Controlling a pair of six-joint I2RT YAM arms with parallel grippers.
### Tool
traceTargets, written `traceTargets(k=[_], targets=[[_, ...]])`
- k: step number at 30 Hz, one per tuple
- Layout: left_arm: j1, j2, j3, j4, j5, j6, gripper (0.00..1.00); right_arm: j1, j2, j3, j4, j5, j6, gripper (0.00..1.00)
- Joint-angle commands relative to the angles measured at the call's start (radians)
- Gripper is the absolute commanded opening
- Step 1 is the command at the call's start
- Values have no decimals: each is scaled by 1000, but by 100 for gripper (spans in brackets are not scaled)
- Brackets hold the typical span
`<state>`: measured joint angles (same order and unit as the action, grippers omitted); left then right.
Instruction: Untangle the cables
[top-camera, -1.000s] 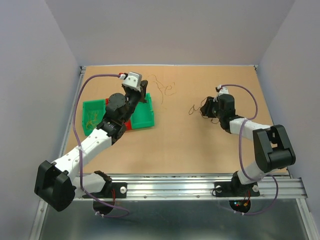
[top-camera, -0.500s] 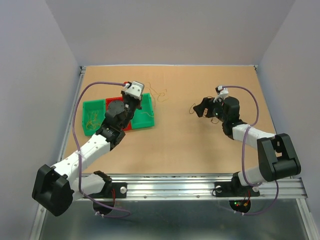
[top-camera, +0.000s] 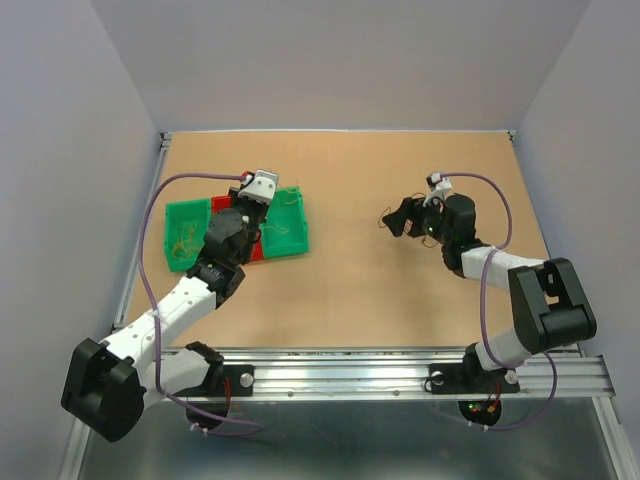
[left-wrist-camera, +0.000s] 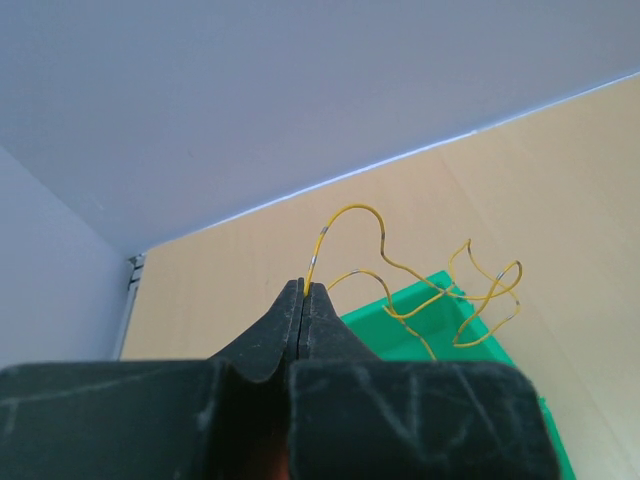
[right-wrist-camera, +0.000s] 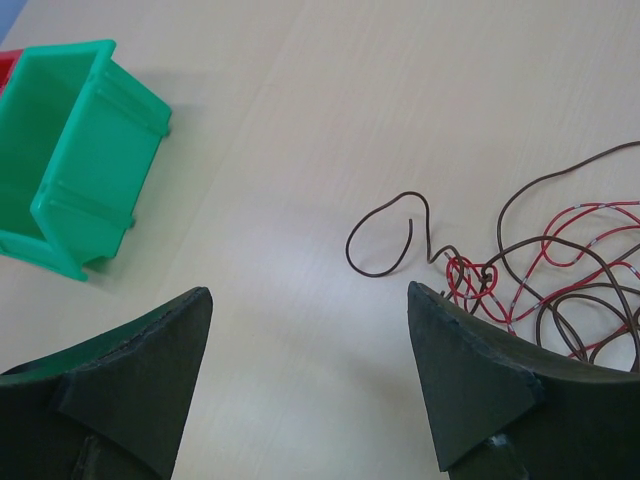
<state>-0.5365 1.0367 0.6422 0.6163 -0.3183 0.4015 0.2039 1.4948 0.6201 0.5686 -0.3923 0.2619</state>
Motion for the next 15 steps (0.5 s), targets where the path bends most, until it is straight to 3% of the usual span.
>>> traceTargets(k=[1, 9, 15], targets=[[1, -4, -3, 14, -93, 71, 0, 5, -1, 13, 74, -14, 0, 84], [1, 51, 33, -95, -93, 92, 0, 3, -2, 12, 74, -8, 0, 84], [0, 198, 86, -116, -146, 94, 0, 3, -7, 9, 76, -7, -1, 84]])
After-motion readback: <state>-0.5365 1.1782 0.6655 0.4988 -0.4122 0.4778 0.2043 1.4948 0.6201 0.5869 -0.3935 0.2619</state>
